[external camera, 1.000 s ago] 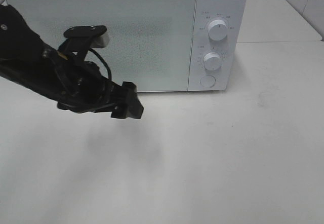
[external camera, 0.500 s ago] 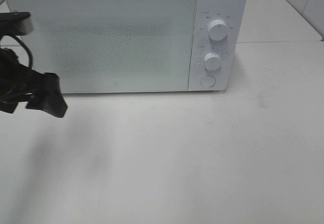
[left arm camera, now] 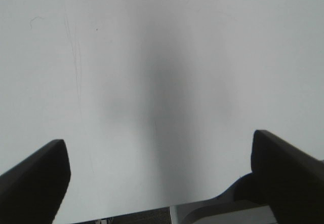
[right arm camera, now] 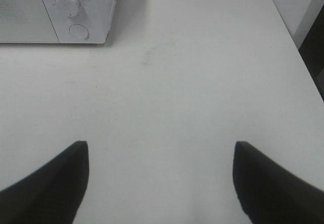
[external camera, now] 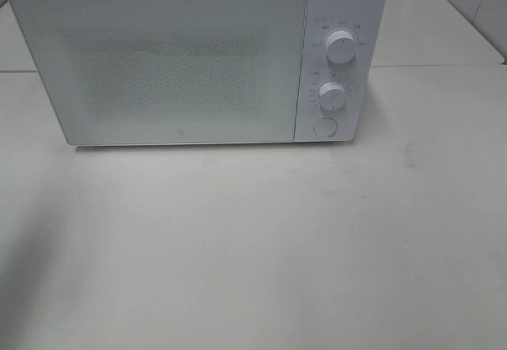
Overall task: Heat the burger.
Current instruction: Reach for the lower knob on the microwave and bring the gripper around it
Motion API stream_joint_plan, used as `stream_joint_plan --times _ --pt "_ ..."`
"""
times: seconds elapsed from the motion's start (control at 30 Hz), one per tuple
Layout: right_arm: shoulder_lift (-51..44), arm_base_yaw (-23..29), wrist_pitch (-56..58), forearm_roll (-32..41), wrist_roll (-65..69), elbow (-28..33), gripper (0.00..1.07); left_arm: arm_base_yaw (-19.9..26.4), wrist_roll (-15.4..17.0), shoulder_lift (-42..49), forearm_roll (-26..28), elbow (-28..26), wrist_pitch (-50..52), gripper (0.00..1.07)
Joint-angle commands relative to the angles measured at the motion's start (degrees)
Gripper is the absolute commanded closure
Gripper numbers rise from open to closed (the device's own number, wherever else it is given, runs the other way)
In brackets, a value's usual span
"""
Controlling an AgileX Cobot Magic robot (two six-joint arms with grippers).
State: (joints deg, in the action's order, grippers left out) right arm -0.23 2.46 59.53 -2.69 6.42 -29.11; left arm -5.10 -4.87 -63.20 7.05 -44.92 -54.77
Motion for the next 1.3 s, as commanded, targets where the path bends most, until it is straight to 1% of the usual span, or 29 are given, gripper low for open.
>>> stream_joint_plan --times 0.03,0.1,0.17,0.2,0.23,0.27,0.33,0.37,0.4,0.43,0.5,0.53,0.6,0.63,0.77,0.87,0.97,1.07,1.1,1.17,1.27,1.3 --pt "-1.49 -0.34 -0.06 0.11 -0.57 0.06 0.32 0.11 0.63 2.98 -0.34 1.32 -2.35 0.18" --pt "-1.49 -0.34 -0.06 0.11 -0.57 0.06 0.32 0.11 1.03 7.28 -0.34 3.27 -4.24 0.18" --pt "-1.49 -0.34 -0.06 0.11 -0.57 0.06 0.32 0.11 1.20 8.77 -0.34 4.07 -4.87 0.18" --pt "-1.49 -0.34 -0.06 0.11 -0.57 0.06 0.32 0.11 1.60 11.69 -0.57 5.56 -5.67 0.18" --pt "-1.49 -0.34 -0.06 0.11 -0.57 0.06 0.32 0.11 1.60 11.69 -0.57 5.56 -5.67 0.18" --pt "-1.49 -0.34 -0.06 0.11 -0.57 0.06 0.32 0.11 2.58 14.61 -1.03 7.45 -5.73 0.18" --pt "-1.49 -0.34 -0.06 0.11 -0.57 0.06 0.32 0.11 2.92 16.33 -1.32 8.37 -5.73 0.18" --pt "-1.49 -0.34 -0.06 0.11 -0.57 0.06 0.32 0.11 3.27 19.48 -2.41 10.14 -5.73 0.18" --pt "-1.49 -0.34 -0.06 0.11 -0.57 0.06 0.32 0.11 3.27 19.48 -2.41 10.14 -5.73 0.18" --pt "-1.49 -0.34 -0.06 0.11 -0.57 0.06 0.32 0.11 3.90 22.86 -3.50 11.86 -5.79 0.18" --pt "-1.49 -0.34 -0.06 0.11 -0.57 0.06 0.32 0.11 3.95 24.41 -4.01 12.72 -5.90 0.18" --pt "-1.49 -0.34 -0.06 0.11 -0.57 0.06 0.32 0.11 3.90 27.16 -4.47 14.27 -6.02 0.18" --pt "-1.49 -0.34 -0.06 0.11 -0.57 0.06 0.32 0.11 3.90 28.59 -4.47 15.07 -6.02 0.18" --pt "-1.49 -0.34 -0.06 0.11 -0.57 0.06 0.32 0.11 3.95 31.00 -4.07 15.93 -5.04 0.18" --pt "-1.49 -0.34 -0.06 0.11 -0.57 0.06 0.32 0.11 3.95 34.03 -3.95 15.99 -4.53 0.18" --pt "-1.49 -0.34 -0.06 0.11 -0.57 0.06 0.32 0.11 3.84 39.19 -2.75 15.99 -4.58 0.18" --pt "-1.49 -0.34 -0.06 0.11 -0.57 0.06 0.32 0.11 3.84 40.45 -2.81 15.99 -4.58 0.18" --pt "-1.49 -0.34 -0.06 0.11 -0.57 0.06 0.32 0.11 3.84 47.15 -2.18 15.99 -4.47 0.18" --pt "-1.49 -0.34 -0.06 0.11 -0.57 0.06 0.32 0.11 3.84 47.15 -2.18 15.99 -4.47 0.18" --pt "-1.49 -0.34 -0.06 0.11 -0.57 0.06 0.32 0.11 3.84 51.28 -1.60 15.99 -4.41 0.18" --pt "-1.49 -0.34 -0.06 0.11 -0.57 0.06 0.32 0.11 3.84 52.54 -1.32 15.99 -4.41 0.18" --pt "-1.49 -0.34 -0.06 0.11 -0.57 0.06 0.32 0.11 3.84 54.89 -1.32 15.99 -4.41 0.18"
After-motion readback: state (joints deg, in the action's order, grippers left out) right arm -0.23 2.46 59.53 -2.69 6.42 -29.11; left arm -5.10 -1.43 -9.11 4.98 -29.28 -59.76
